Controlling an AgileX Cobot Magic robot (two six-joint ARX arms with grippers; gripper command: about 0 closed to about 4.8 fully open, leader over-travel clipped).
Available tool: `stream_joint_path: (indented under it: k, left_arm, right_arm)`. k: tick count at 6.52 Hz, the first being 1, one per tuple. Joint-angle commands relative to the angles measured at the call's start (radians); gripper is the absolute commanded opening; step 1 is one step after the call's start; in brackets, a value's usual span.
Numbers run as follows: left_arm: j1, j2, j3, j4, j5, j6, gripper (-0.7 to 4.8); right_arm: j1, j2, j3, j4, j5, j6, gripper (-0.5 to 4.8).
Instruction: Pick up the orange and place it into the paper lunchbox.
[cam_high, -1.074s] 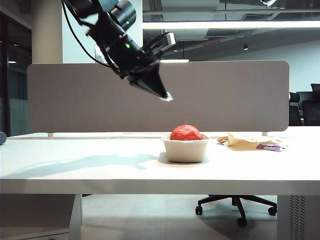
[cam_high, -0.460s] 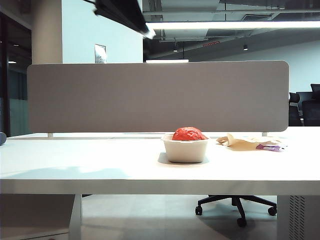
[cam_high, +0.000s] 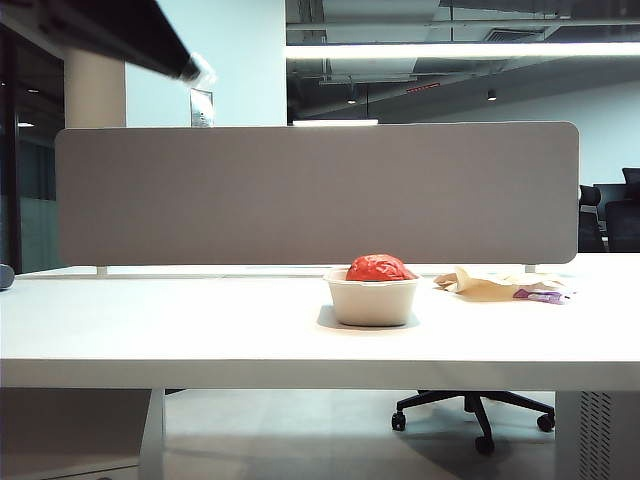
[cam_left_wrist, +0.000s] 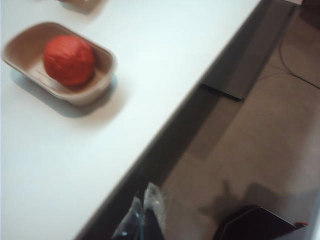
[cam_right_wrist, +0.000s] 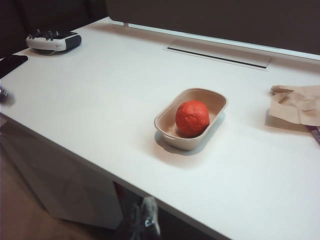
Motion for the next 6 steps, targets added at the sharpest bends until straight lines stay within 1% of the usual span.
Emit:
stream_joint_path:
  k: [1,2,3,4,5,6]
  left_arm:
    - [-0.008,-0.073,-0.174,0.08,0.008,-0.006,-0.06]
    - [-0.018,-0.114,-0.224,0.124,0.002,-0.007,-0.06]
    - [-0.02,-0.216,-0.302,0.185,-0.028,-0.052,-0.06]
    - [-0.021,-0.255,-0.326,0.206,-0.051,-0.077,-0.06]
    - [-0.025,-0.426,-0.406,0.248,-0.125,-0.106,-0.06]
    - [-0.002,-0.618,-0.52,0.363,-0.229,-0.211,-0.06]
  right_arm:
    - [0.0,-0.001,0.003,0.017,-0.001,-0.002,-0.01]
    - [0.0,-0.001,0.003,0.017,-0.001,-0.002,-0.01]
    - [0.0,-0.001,0.003,0.017,-0.001,-0.002,-0.01]
    - [0.0,-0.001,0.003,0.017,-0.001,-0.002,-0.01]
    - [0.0,-0.001,0.003,0.017,-0.001,-0.002,-0.01]
    - [0.0,-0.002,0.003,0.017,-0.001,-0.002,-0.01]
